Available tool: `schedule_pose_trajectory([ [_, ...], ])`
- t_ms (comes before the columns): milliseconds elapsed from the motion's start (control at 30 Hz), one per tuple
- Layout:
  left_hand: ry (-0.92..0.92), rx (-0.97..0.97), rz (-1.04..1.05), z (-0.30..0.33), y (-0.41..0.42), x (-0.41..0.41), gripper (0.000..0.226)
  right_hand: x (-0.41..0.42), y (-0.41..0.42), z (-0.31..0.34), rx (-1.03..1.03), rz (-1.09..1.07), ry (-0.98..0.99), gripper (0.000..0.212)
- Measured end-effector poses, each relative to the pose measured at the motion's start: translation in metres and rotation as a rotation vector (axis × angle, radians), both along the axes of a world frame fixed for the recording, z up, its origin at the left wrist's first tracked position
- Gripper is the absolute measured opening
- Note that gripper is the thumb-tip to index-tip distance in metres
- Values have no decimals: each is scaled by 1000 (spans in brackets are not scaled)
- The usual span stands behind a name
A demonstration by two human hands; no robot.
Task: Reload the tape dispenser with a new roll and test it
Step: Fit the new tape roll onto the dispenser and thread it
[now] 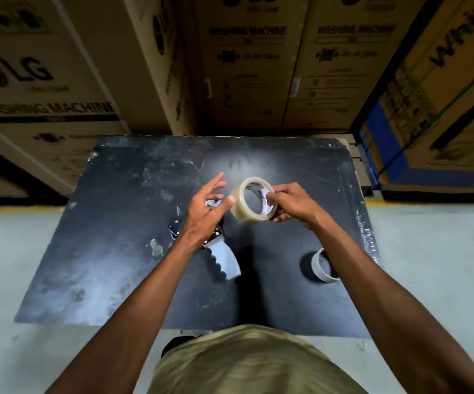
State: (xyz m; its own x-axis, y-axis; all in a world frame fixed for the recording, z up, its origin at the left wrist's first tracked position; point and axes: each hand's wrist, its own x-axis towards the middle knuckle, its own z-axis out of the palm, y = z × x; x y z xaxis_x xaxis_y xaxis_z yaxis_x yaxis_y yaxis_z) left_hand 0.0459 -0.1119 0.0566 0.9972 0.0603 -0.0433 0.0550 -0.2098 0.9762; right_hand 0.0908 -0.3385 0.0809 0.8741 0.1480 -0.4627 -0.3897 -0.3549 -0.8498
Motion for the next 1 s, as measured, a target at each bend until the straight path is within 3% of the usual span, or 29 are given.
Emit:
schedule_pose_trajectory([
  [100, 25, 11, -22, -3, 20, 1, 62, 3, 16, -3, -20, 23, 10, 23],
  [300, 85, 57, 133, -22, 63, -13, 38, 15, 22, -19, -111, -33, 58, 25],
  [533, 142, 208, 244, -55, 107, -34, 35, 16, 17, -42, -164, -134, 131, 8],
  [1000, 166, 271, 171, -70, 121, -33, 34, 4, 13, -77, -188, -270, 306, 8],
])
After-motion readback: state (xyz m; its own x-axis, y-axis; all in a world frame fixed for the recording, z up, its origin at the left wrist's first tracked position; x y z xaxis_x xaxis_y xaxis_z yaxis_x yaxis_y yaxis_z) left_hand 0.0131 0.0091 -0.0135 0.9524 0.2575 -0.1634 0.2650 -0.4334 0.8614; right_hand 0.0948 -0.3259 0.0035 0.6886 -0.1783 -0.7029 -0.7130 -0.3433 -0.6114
